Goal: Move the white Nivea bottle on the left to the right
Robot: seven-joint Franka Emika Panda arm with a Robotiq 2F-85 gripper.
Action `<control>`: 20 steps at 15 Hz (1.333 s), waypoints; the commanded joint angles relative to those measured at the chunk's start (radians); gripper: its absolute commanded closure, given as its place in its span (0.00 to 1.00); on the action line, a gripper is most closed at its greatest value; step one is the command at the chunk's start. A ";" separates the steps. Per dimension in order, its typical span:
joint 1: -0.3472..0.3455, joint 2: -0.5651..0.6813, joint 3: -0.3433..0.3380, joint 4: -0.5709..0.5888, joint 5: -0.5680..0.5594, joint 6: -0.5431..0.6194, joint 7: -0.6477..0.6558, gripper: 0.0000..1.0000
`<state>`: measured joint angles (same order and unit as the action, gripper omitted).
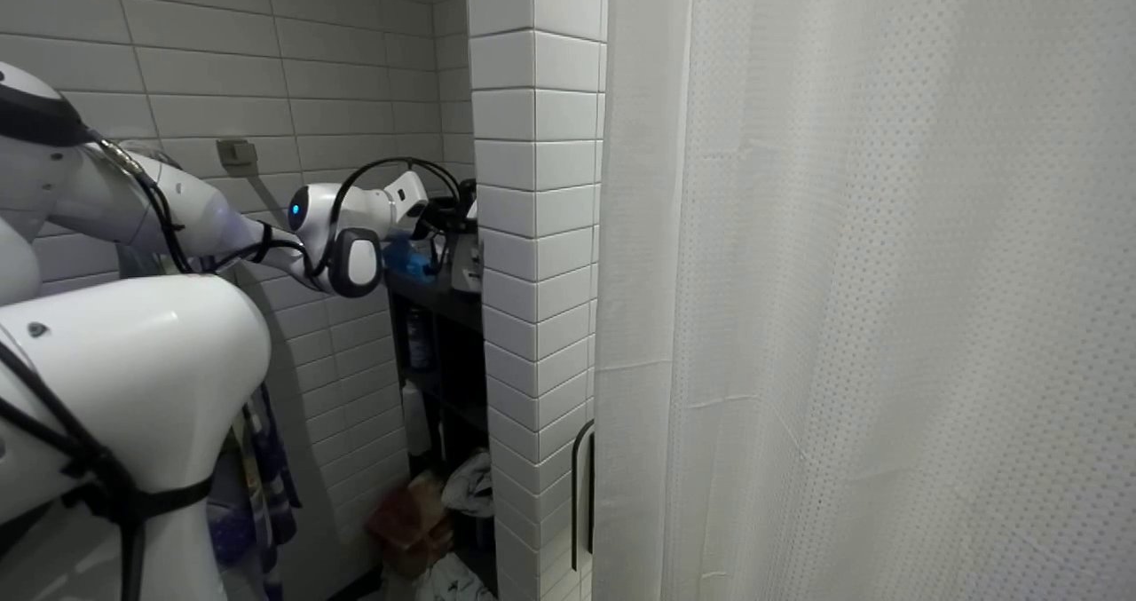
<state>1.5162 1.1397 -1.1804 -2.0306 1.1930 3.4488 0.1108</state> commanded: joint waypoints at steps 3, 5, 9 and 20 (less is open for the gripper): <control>0.022 0.067 -0.043 -0.013 0.047 0.009 -0.003 0.93; 0.021 0.073 -0.042 -0.011 0.047 0.008 -0.004 0.93; 0.023 0.077 -0.040 -0.008 0.046 0.004 -0.001 0.46; 0.036 0.080 -0.074 -0.001 0.019 0.007 0.044 0.00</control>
<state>1.5326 1.1774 -1.2214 -2.0314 1.2096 3.4557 0.1204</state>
